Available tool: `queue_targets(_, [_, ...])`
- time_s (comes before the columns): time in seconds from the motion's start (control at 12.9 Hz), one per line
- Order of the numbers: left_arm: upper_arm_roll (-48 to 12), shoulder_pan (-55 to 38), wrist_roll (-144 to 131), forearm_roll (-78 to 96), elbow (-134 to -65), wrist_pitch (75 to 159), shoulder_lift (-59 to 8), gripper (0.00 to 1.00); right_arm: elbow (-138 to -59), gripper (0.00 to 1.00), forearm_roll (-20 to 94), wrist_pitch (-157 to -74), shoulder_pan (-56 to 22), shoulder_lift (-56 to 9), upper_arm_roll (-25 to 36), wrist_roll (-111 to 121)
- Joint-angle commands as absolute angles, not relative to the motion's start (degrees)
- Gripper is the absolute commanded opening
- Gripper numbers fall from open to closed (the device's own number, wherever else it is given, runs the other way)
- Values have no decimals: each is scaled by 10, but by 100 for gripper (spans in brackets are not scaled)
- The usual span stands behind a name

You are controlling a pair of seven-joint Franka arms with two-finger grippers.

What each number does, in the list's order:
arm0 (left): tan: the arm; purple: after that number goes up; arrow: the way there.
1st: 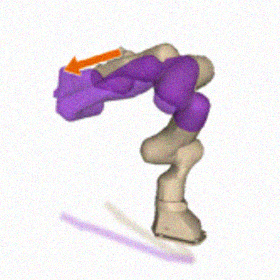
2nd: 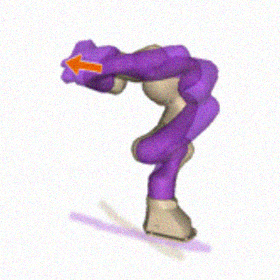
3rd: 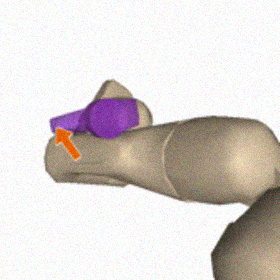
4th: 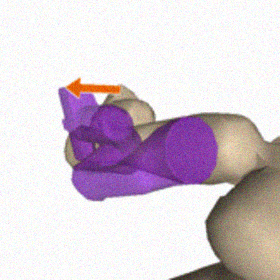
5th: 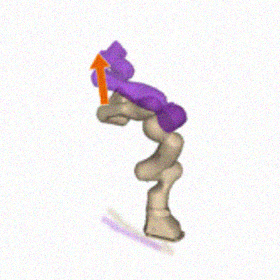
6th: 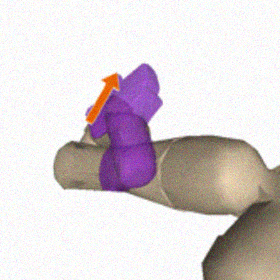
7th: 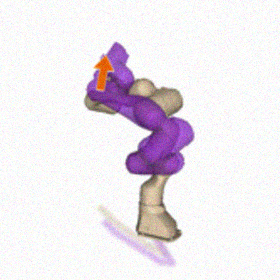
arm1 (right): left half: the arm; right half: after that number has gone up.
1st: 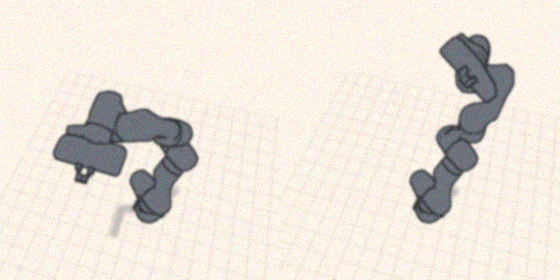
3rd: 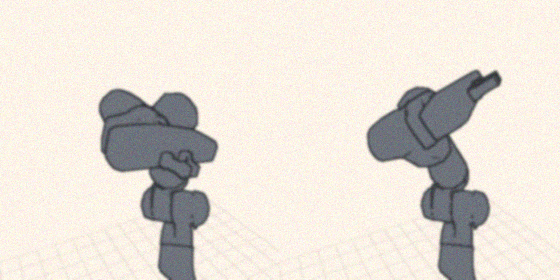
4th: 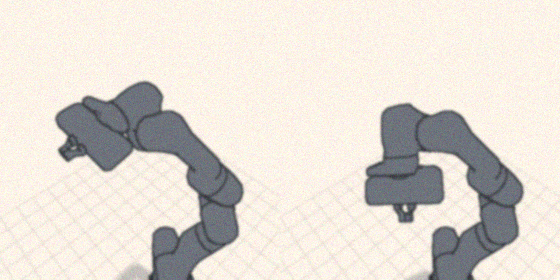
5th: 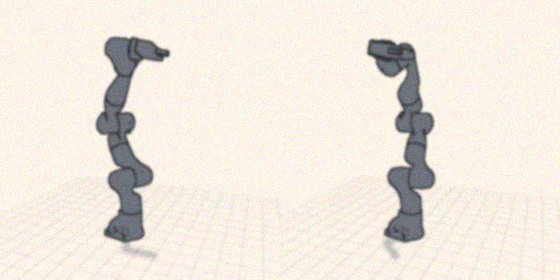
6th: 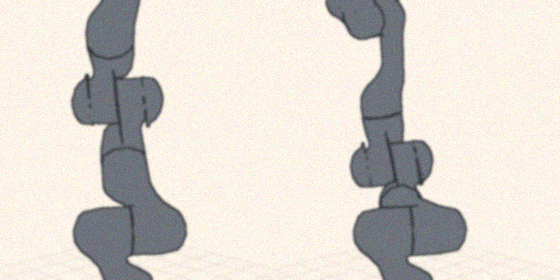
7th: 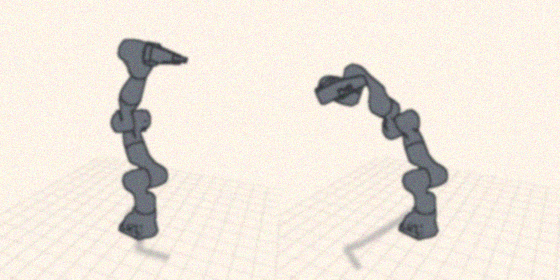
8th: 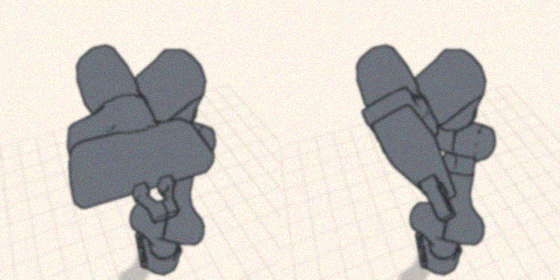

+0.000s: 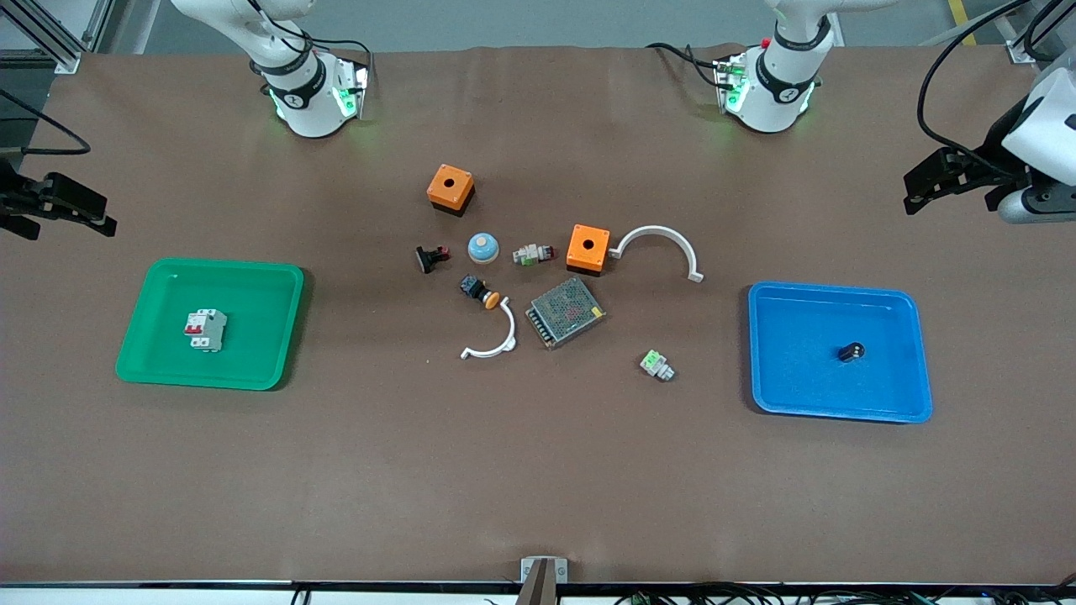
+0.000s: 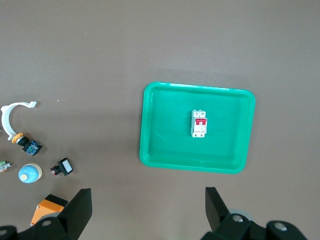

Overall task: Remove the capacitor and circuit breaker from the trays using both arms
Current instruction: 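Reach the left gripper down toward the black capacitor in the blue tray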

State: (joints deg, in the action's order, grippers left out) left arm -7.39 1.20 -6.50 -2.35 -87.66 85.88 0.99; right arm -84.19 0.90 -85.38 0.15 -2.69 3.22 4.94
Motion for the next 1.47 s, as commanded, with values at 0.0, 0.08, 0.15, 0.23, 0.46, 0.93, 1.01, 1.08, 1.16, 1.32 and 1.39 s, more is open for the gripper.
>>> queue_targets(0.0, [-74, 16, -65, -33, -867, 858, 5, 100, -854, 100, -4, -858, 3, -11, 26, 40])
queue_targets(0.08, [-73, 18, -63, -33, -866, 858, 5, 100, -854, 100, -4, -858, 3, -11, 26, 40])
queue_targets(0.15, [-69, 18, -63, -31, -866, 858, 2, 100, -854, 100, -4, -858, 3, -11, 26, 40])
queue_targets(0.23, [-66, 19, -62, -32, -865, 858, -10, 100, -854, 100, -4, -858, 3, -11, 27, 40])
queue_targets(0.46, [-43, 20, -60, -33, -858, 889, -66, 100, -854, 100, -4, -859, 4, -11, 27, 40])
queue_targets(0.93, [-41, 47, -98, -67, -967, 1081, -173, 100, -855, 100, -1, -856, 24, -11, 32, 45])
queue_targets(1.01, [-42, 53, -106, -67, -1012, 1142, -174, 100, -855, 100, -1, -859, 25, -11, 32, 45])
queue_targets(1.08, [-41, 61, -107, -67, -1057, 1203, -174, 100, -854, 100, -2, -860, 25, -12, 32, 49])
queue_targets(1.16, [-41, 63, -107, -67, -1083, 1242, -177, 100, -855, 100, -3, -855, 22, -19, 31, 54])
queue_targets(1.32, [-43, 96, -98, -71, -1114, 1298, -192, 100, -863, 100, -4, -853, 25, -33, 31, 53])
queue_targets(1.39, [-43, 100, -96, -71, -1125, 1320, -199, 100, -868, 100, -4, -855, 28, -45, 31, 54])
